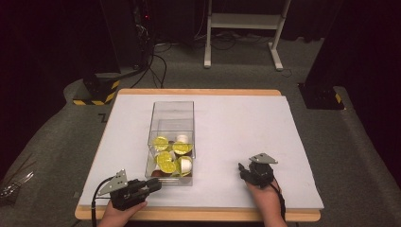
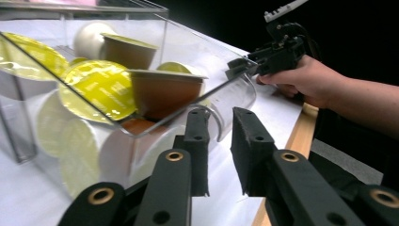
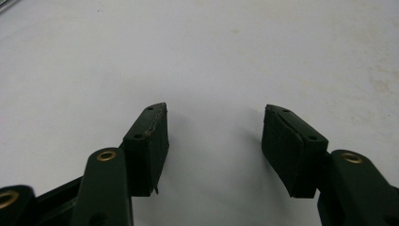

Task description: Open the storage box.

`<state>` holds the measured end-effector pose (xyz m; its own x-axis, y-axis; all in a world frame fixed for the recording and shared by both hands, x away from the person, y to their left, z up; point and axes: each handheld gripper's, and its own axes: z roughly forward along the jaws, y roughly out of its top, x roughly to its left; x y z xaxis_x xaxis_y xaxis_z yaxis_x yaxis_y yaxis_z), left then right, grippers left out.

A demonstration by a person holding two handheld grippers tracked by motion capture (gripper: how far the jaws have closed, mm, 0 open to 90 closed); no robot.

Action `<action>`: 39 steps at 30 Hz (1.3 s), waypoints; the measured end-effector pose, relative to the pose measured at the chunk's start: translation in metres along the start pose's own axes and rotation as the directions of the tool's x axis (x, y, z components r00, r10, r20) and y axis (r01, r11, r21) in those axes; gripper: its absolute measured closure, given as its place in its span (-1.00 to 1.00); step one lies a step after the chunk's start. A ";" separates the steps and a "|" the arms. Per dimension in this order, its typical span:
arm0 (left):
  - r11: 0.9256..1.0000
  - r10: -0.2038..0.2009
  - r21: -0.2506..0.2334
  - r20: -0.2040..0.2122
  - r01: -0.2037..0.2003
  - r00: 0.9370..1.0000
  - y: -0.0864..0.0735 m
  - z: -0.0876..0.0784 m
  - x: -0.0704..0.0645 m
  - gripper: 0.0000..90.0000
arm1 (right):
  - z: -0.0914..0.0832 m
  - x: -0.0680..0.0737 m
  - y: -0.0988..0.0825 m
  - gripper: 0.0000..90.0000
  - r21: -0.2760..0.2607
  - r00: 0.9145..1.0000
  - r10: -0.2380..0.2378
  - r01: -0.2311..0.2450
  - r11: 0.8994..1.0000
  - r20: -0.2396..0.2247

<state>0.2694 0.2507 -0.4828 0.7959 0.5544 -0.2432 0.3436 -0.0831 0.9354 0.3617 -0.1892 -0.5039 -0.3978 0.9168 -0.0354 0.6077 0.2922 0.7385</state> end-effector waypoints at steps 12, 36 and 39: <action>0.999 0.010 -0.052 -0.047 -0.013 0.999 0.012 -0.016 0.000 0.62 | 0.000 0.000 0.000 -0.07 0.001 1.000 -0.001 0.001 1.000 0.000; 0.993 0.042 -0.098 -0.178 -0.060 0.983 0.048 -0.011 0.017 0.42 | 0.000 -0.001 0.000 -0.07 0.002 1.000 0.002 -0.002 1.000 -0.004; 0.993 0.041 -0.099 -0.199 -0.062 0.979 0.050 -0.011 0.019 0.39 | 0.000 -0.001 0.000 -0.07 0.003 1.000 0.005 -0.005 1.000 -0.006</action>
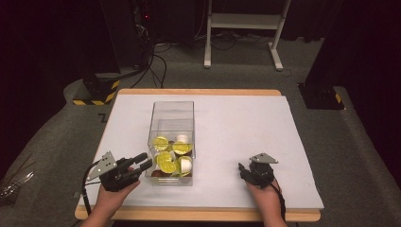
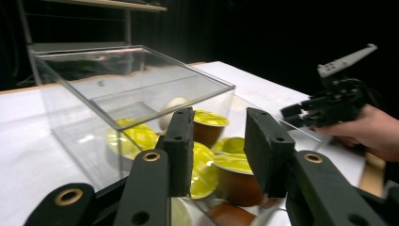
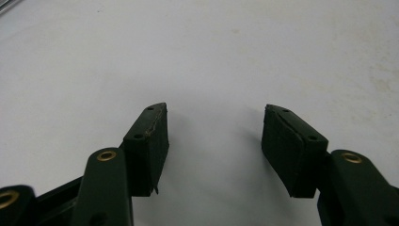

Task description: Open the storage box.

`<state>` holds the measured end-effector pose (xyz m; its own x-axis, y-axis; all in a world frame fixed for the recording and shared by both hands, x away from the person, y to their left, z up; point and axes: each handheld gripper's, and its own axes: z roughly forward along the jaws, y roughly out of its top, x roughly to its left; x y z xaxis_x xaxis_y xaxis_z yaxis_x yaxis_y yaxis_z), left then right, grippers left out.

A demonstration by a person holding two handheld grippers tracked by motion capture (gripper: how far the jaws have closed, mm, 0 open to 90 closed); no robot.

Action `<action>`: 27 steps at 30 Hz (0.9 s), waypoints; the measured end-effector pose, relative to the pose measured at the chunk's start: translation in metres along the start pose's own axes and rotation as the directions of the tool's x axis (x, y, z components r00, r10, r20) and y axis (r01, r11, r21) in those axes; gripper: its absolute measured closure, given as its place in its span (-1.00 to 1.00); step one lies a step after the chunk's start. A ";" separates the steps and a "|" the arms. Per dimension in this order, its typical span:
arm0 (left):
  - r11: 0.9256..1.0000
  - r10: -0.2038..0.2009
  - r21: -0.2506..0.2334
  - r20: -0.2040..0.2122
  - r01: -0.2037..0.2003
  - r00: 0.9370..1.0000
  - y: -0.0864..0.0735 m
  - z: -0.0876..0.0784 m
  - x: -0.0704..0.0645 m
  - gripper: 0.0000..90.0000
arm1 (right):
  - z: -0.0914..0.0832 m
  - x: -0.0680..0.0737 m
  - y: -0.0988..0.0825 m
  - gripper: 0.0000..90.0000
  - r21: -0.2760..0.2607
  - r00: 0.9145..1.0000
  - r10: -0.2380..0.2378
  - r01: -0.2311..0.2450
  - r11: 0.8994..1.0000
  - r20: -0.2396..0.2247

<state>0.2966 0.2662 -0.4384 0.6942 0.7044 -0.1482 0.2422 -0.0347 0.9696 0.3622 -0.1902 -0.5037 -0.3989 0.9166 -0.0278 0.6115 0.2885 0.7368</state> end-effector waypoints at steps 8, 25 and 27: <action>1.000 0.009 0.017 -0.070 -0.008 0.998 0.002 0.001 0.008 0.38 | 0.000 0.000 0.000 -0.07 0.000 1.000 -0.001 0.001 1.000 0.000; 0.999 0.021 0.052 -0.217 -0.010 0.976 -0.001 -0.004 0.038 0.29 | 0.000 0.001 0.000 -0.01 -0.006 1.000 -0.014 0.014 1.000 -0.001; 0.998 0.015 0.065 -0.240 0.000 0.971 -0.004 -0.004 0.044 0.28 | 0.000 0.001 0.000 -0.01 -0.005 1.000 -0.008 0.008 1.000 -0.002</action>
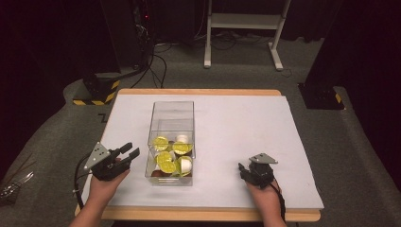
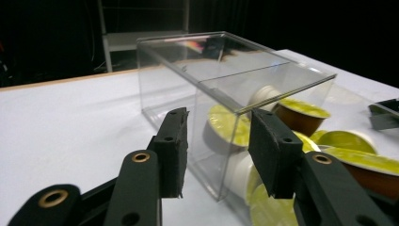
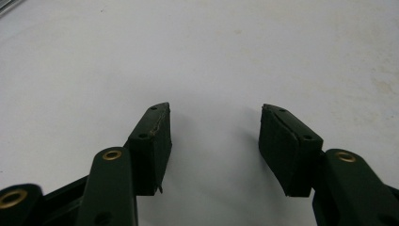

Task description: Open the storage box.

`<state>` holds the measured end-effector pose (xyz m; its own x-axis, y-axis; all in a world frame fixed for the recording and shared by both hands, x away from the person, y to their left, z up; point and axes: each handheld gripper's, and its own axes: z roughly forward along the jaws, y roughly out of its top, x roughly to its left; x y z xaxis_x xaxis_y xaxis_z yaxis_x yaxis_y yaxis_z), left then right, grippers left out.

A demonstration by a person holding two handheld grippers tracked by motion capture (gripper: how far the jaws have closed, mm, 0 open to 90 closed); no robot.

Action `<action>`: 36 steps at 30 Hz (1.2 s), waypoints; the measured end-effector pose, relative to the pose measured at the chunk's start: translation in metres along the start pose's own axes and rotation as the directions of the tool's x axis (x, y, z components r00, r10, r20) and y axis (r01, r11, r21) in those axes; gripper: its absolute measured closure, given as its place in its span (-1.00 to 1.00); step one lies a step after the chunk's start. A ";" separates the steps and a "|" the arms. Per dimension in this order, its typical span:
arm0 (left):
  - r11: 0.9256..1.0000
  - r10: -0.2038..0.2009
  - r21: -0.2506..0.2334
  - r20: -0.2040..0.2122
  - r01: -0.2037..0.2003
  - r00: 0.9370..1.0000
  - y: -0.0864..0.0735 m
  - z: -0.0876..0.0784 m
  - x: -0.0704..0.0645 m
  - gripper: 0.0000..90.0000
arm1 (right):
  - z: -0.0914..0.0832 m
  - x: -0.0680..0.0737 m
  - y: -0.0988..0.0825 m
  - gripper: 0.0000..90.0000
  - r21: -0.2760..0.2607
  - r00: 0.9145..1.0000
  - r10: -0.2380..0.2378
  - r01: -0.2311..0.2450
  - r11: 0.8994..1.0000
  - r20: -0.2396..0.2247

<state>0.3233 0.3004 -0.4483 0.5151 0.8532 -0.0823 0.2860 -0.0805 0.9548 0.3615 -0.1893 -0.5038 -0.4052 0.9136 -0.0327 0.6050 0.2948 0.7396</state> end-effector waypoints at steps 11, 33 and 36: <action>0.994 -0.010 0.105 -0.138 0.025 0.990 -0.032 0.007 0.021 0.15 | -0.001 0.000 0.001 0.03 0.005 1.000 -0.015 0.016 1.000 -0.026; 0.975 -0.011 0.214 -0.190 0.052 0.982 -0.049 0.011 0.035 -0.06 | -0.040 0.044 0.039 -0.02 -0.180 0.983 -0.073 0.041 0.983 -0.171; 0.975 -0.012 0.215 -0.185 0.052 0.983 -0.049 0.012 0.034 -0.09 | -0.043 0.054 0.045 -0.03 -0.210 0.978 -0.094 0.054 0.976 -0.186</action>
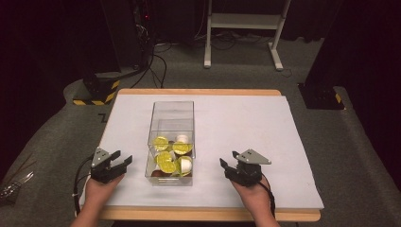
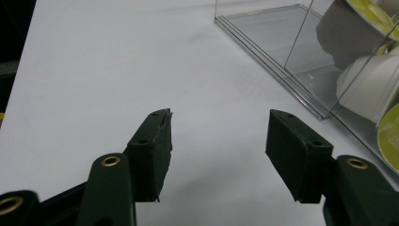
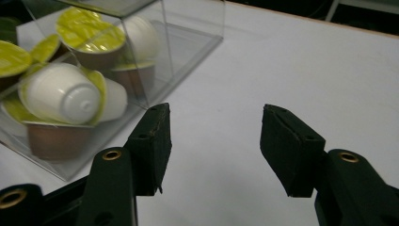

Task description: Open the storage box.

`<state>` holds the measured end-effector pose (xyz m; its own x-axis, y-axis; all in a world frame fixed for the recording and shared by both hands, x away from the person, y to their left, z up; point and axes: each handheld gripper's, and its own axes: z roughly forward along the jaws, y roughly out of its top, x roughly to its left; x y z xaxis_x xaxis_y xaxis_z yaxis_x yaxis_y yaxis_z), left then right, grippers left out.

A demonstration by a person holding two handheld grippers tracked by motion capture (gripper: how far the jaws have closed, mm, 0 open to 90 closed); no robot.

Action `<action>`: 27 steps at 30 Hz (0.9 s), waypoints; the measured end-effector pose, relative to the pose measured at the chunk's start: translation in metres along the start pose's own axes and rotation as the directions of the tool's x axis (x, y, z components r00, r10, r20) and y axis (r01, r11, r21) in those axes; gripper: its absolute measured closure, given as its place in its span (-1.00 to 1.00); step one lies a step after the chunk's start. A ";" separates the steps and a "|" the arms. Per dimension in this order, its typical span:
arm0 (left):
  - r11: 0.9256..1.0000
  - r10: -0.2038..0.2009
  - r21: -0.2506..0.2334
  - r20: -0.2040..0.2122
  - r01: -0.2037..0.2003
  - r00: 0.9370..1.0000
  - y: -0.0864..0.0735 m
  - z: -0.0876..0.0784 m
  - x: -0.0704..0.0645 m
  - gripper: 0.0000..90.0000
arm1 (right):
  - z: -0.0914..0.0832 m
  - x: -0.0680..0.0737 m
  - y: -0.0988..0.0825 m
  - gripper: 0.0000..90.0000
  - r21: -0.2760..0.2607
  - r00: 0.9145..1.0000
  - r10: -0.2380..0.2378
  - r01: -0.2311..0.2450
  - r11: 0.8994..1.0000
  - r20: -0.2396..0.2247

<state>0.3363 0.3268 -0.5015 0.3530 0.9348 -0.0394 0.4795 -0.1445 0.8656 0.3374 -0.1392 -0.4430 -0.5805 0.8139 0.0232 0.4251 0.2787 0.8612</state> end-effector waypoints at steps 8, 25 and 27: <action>1.000 0.009 -0.003 0.004 -0.009 1.000 -0.001 0.000 -0.001 -0.09 | 0.001 0.028 0.017 -0.04 -0.047 0.997 -0.045 0.042 0.998 -0.057; 1.000 0.017 0.000 0.014 -0.017 1.000 -0.001 0.000 -0.002 -0.10 | 0.016 0.072 0.044 -0.18 -0.022 0.981 -0.079 0.076 0.997 -0.179; 1.000 0.017 -0.001 0.014 -0.017 1.000 -0.001 0.000 -0.002 -0.10 | 0.019 0.078 0.045 -0.19 -0.019 0.978 -0.089 0.087 0.996 -0.190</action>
<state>0.3349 0.3255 -0.5022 0.3721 0.9276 -0.0321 0.4730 -0.1597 0.8665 0.3245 -0.0530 -0.4121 -0.7376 0.6739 0.0422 0.3595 0.3391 0.8694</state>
